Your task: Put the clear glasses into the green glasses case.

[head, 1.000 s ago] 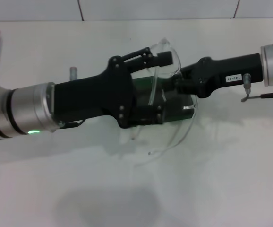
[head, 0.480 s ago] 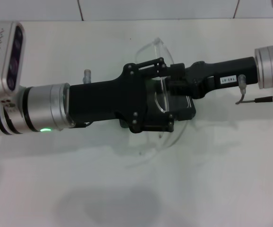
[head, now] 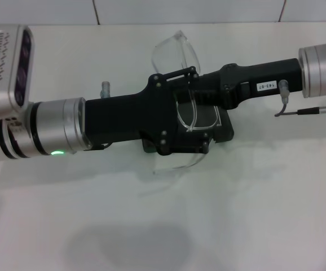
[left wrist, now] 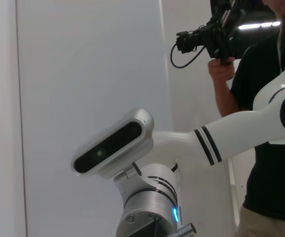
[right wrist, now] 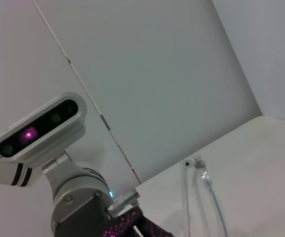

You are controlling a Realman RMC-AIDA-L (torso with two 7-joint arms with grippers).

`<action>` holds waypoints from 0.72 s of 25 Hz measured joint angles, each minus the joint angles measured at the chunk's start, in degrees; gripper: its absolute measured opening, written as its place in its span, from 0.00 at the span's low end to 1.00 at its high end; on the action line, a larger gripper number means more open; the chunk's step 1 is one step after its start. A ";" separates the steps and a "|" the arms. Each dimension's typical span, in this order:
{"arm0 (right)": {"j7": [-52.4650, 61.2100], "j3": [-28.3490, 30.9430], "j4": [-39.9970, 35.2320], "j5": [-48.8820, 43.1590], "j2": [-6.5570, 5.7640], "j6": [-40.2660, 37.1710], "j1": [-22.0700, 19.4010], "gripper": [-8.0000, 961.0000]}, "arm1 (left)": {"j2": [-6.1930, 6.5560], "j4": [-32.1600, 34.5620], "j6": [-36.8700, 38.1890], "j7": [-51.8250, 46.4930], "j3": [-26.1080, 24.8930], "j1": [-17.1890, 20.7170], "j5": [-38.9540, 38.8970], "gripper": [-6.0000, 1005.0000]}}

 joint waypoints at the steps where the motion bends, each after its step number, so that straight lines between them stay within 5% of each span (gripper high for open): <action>1: 0.01 0.00 0.00 -0.03 0.02 -0.02 0.12 0.14 | 0.01 0.00 -0.07 0.01 -0.01 0.00 -0.05 0.81; 10: -0.03 2.30 -0.01 -0.46 -0.77 3.11 -1.28 0.14 | 0.67 -0.20 3.27 0.00 -0.07 1.56 -3.68 0.81; 18: -1.30 15.31 -1.77 -0.04 0.31 1.83 -5.75 0.14 | 2.64 -0.43 6.44 0.02 -0.07 6.54 -6.63 0.81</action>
